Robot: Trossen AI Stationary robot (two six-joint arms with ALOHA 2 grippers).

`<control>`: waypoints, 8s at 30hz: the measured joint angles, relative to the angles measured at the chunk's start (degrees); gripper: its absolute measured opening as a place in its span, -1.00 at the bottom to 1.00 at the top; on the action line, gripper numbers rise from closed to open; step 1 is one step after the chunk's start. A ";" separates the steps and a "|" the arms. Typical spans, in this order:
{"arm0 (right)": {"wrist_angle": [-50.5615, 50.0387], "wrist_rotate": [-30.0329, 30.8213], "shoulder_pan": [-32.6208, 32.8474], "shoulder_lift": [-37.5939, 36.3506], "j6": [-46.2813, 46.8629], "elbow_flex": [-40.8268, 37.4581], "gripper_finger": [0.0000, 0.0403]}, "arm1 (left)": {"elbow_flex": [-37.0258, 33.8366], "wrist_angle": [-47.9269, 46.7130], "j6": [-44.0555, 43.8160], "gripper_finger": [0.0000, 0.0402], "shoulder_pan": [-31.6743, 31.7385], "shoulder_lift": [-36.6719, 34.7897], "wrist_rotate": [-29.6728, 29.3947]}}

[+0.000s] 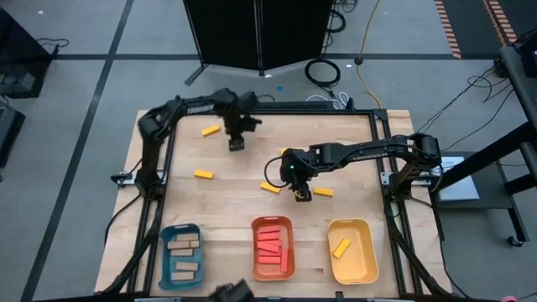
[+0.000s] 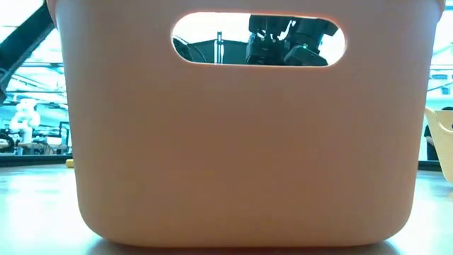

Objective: Sort blocks
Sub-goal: Put the bottom left yellow block into the yellow bin

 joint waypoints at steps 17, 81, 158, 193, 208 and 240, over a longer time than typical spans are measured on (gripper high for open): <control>2.34 0.00 -0.20 0.00 -2.99 0.00 -0.04 | -42.58 30.05 -17.96 -0.20 -12.33 -30.49 -11.08; 20.58 0.08 0.50 0.00 1.57 0.00 -0.04 | -62.90 93.41 -31.77 -0.52 -21.94 -55.76 6.43; -31.76 -14.22 20.12 -29.57 47.66 -10.92 -0.90 | -68.44 110.80 -24.49 0.05 -31.56 -51.20 -21.64; -31.46 3.28 17.46 -31.89 88.63 -28.15 -0.26 | -68.44 111.40 -24.96 0.05 -30.94 -51.20 -20.28; -32.61 2.66 19.28 -30.67 121.43 -28.15 0.09 | -68.46 101.72 -20.39 0.05 -30.52 -51.20 -20.23; -14.20 5.53 23.93 -27.39 126.34 -37.64 -0.38 | -68.48 107.17 -18.36 0.05 -25.65 -51.18 -8.63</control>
